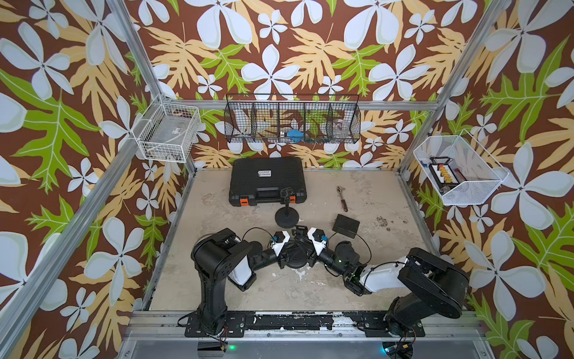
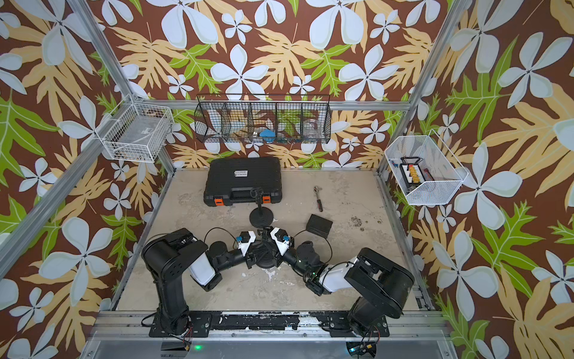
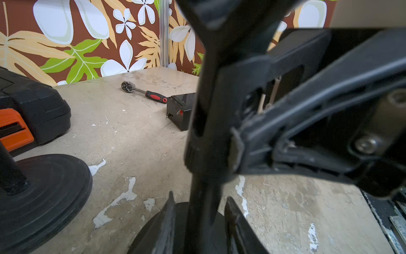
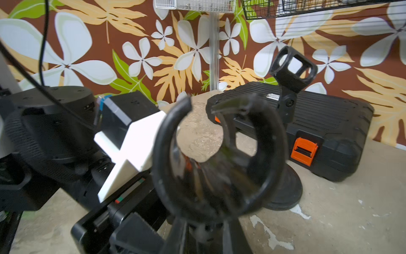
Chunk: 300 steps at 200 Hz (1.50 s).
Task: Assemble a microphone stand
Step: Screw the microphone stand pole into the microphone stand base, then pick up the microphone stand at the center of the board.
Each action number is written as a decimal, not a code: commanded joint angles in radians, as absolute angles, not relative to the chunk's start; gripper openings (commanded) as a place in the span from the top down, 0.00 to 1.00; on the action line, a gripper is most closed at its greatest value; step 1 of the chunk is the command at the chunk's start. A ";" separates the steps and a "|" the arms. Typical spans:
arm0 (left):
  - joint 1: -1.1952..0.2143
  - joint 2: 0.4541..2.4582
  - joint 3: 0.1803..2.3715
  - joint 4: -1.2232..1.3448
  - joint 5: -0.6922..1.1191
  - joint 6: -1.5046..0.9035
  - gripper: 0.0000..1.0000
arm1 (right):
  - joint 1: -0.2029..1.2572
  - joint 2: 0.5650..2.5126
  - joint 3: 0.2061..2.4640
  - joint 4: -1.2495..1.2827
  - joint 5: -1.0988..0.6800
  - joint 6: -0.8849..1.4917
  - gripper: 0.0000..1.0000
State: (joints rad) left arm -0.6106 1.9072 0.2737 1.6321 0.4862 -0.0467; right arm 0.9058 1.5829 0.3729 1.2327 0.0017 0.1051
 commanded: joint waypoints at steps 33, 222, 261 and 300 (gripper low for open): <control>-0.611 1.918 0.300 1.871 0.471 -0.058 0.66 | 0.968 1.605 0.399 1.030 0.242 0.120 1.00; -0.611 1.980 0.307 1.872 0.512 -0.021 0.95 | 0.667 1.444 0.443 0.900 -0.545 -0.025 0.45; -0.611 1.980 0.309 1.871 0.517 -0.026 0.94 | 0.666 1.514 0.506 0.922 -0.570 0.001 0.50; -0.611 1.979 0.310 1.871 0.517 -0.029 0.93 | 0.668 1.569 0.522 1.009 -0.618 0.046 0.61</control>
